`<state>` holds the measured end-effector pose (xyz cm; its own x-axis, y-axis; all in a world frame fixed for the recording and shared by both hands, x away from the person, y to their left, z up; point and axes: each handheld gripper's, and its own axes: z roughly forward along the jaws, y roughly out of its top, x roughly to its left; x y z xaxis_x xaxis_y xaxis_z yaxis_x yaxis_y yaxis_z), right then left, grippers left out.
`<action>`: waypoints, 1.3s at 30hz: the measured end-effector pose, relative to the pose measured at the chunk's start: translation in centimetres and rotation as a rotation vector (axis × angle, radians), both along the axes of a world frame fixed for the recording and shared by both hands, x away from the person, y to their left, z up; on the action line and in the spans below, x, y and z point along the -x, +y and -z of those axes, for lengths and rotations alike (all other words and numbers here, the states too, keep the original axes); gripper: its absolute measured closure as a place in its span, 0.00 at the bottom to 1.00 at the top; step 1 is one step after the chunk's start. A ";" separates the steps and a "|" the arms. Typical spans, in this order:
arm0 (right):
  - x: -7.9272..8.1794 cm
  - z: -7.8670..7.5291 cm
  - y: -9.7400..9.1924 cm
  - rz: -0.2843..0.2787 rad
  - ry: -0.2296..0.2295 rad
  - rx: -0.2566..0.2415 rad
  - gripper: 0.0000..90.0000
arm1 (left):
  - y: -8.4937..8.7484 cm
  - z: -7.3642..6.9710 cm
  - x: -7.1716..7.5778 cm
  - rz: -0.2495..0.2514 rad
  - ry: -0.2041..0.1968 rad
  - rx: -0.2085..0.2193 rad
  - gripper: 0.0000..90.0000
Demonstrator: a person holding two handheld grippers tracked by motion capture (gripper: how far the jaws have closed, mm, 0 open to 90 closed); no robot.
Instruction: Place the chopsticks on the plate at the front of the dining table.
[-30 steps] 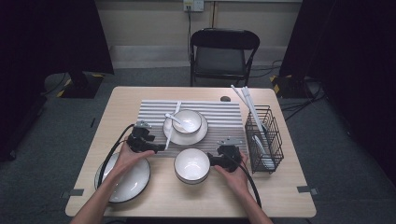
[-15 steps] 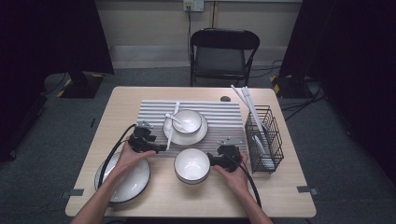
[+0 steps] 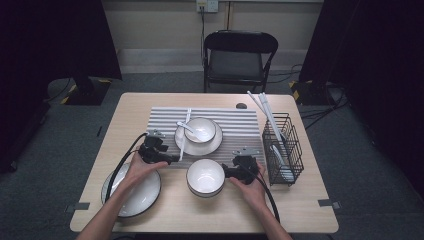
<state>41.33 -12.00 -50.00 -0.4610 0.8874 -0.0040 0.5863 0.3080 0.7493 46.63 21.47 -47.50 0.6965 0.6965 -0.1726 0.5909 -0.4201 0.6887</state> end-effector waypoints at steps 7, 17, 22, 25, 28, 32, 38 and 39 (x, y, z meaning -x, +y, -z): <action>0.0 0.0 0.0 0.000 0.000 0.000 0.27 | -0.2 0.2 -0.2 -0.008 0.008 0.012 0.26; 0.0 0.0 0.0 0.000 0.000 0.000 0.27 | 0.0 -0.2 0.4 0.013 0.007 0.019 0.25; 0.0 0.0 0.0 0.000 0.000 0.000 0.27 | 0.3 -0.2 0.9 0.030 0.004 0.005 0.23; 0.0 0.0 0.0 0.000 0.000 0.000 0.27 | 0.3 0.0 1.0 0.028 0.007 -0.001 0.22; 0.0 0.0 0.0 0.000 0.000 0.000 0.27 | 0.3 0.1 1.0 0.041 0.014 -0.003 0.21; 0.0 0.0 0.0 0.000 0.000 0.000 0.27 | 0.1 0.2 1.0 0.045 0.007 -0.019 0.21; 0.0 0.0 0.0 0.001 0.000 0.000 0.27 | 0.0 0.4 0.9 0.041 0.010 -0.023 0.21; 0.0 0.0 0.0 0.000 0.000 0.000 0.27 | 0.0 0.4 0.9 0.039 0.007 -0.020 0.21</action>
